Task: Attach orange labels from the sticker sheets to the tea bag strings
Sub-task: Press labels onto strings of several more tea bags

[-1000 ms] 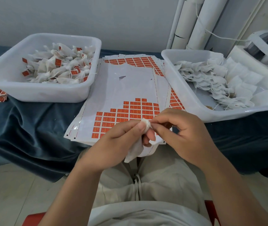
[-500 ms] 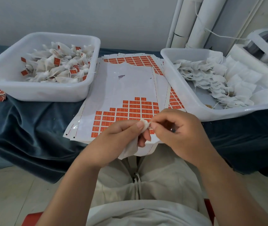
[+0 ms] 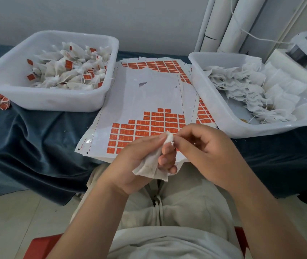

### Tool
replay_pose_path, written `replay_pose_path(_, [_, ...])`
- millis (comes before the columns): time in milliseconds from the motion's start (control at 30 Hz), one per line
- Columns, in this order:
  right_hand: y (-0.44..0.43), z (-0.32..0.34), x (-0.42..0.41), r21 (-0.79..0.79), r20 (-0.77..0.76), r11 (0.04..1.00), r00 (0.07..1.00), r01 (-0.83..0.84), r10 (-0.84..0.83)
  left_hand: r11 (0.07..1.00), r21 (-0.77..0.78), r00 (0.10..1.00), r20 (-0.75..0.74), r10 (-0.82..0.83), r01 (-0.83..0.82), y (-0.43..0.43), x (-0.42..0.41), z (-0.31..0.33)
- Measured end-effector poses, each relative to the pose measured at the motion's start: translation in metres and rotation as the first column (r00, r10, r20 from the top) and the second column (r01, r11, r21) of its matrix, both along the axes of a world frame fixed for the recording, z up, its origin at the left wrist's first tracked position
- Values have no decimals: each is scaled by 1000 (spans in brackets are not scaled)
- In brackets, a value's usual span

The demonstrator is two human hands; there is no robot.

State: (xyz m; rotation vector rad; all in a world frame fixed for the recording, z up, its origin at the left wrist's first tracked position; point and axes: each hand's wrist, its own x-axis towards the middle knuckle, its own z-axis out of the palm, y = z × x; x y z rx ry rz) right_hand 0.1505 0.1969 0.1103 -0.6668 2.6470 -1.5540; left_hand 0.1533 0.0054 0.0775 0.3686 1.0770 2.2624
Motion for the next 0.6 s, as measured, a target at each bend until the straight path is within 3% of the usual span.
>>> replay_pose_path(100, [-5,3,4,71,-275,993,959,95,-72,999,-16,999,-3,36,-36,0,0,0])
replay_pose_path(167, [-3,6,3,153,-374,986,928,68,-6,995,-67,997,-32,67,-69,0,1,0])
replay_pose_path(333, [2,8,2,85,-283,995,957,-49,71,909,-325,956,-220,195,-261,-2,3,1])
replay_pose_path(433, [-6,-1,1,-39,-291,999,957,-25,13,874,-370,935,-282,216,-314,-4,4,3])
replay_pose_path(500, [-13,-10,1,-61,-405,998,913,31,-53,897,-314,937,-256,236,-312,-2,4,5])
replay_pose_path(600, [-17,-24,-3,9,-642,981,753,192,-142,908,-262,933,-239,268,-328,3,5,6])
